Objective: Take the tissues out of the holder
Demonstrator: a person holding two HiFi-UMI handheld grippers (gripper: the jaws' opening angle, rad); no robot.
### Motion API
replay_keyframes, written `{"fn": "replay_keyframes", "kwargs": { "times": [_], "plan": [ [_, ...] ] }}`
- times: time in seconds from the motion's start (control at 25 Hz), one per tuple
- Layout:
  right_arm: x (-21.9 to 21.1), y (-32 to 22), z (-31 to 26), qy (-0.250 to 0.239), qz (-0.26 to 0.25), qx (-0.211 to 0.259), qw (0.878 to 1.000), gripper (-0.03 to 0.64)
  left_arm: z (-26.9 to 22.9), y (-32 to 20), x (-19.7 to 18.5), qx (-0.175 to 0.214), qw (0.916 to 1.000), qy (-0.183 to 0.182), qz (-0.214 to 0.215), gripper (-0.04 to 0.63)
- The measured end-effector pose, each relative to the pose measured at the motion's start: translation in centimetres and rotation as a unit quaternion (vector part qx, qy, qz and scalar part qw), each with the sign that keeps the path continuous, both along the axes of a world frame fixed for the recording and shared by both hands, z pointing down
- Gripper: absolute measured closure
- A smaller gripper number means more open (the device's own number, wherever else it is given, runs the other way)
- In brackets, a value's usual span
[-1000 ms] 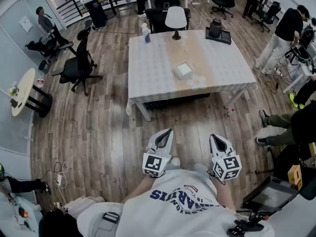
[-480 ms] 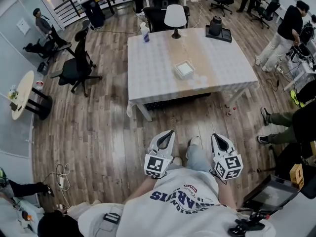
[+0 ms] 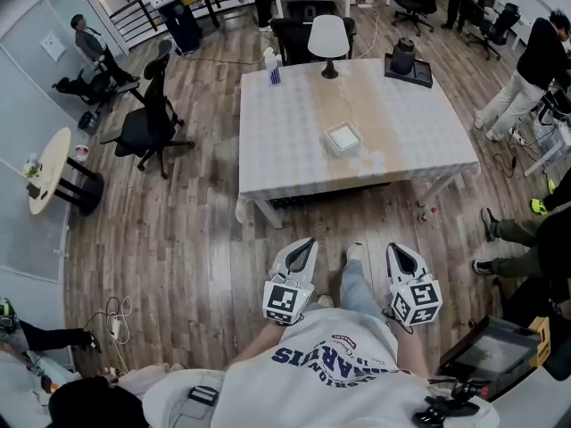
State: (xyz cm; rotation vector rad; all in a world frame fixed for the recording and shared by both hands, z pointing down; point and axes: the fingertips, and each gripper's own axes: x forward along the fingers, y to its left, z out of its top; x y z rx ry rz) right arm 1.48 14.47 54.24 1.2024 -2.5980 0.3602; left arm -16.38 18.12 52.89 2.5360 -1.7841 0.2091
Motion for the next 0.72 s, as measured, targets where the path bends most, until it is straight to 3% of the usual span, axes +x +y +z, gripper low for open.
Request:
{"fn": "replay_keyframes", "kwargs": {
  "times": [0.72],
  "plan": [
    [-0.7, -16.4, 0.3, -0.031, -0.013, -0.005, 0.999, 0.607, -1.3, -14.1, -0.7, -0.01, 0.9995, -0.022, -0.019, 0.591]
  ]
}}
